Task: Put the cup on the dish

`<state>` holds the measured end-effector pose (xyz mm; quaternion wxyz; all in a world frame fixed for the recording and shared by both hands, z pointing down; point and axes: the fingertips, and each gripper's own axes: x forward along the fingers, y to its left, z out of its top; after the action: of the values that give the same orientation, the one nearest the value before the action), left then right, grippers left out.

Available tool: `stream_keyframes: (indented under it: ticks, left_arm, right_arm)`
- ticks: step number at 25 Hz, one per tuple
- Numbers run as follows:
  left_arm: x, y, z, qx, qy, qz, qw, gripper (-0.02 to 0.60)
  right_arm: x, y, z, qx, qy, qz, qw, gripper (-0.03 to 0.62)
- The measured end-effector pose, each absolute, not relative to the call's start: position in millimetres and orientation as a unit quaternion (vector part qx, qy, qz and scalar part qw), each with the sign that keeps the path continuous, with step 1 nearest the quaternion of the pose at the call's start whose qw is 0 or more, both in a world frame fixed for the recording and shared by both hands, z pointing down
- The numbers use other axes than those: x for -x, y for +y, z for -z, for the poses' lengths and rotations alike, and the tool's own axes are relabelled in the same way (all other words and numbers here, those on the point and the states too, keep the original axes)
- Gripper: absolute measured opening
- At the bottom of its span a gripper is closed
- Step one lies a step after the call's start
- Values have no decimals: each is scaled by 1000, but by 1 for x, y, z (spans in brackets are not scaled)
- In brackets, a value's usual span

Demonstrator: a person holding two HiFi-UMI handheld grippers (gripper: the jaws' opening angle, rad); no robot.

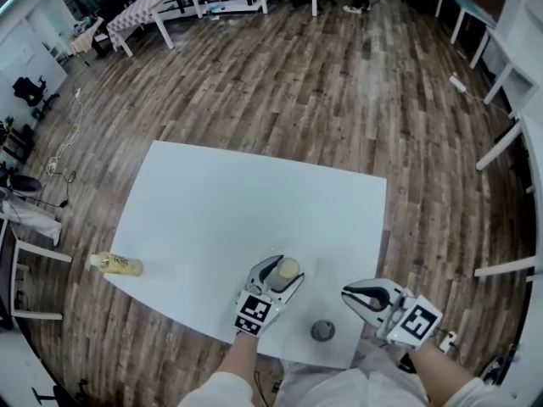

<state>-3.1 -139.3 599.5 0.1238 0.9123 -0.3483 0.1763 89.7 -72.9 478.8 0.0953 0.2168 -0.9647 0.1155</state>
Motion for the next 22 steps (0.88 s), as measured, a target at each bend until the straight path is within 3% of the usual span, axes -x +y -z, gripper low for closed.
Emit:
stream_keyframes:
  ticks: [22]
  left_arm:
    - [4, -147, -606, -915, -352, -153, 123, 270]
  right_arm:
    - [-83, -74, -477, -216, -964, -115, 105, 34]
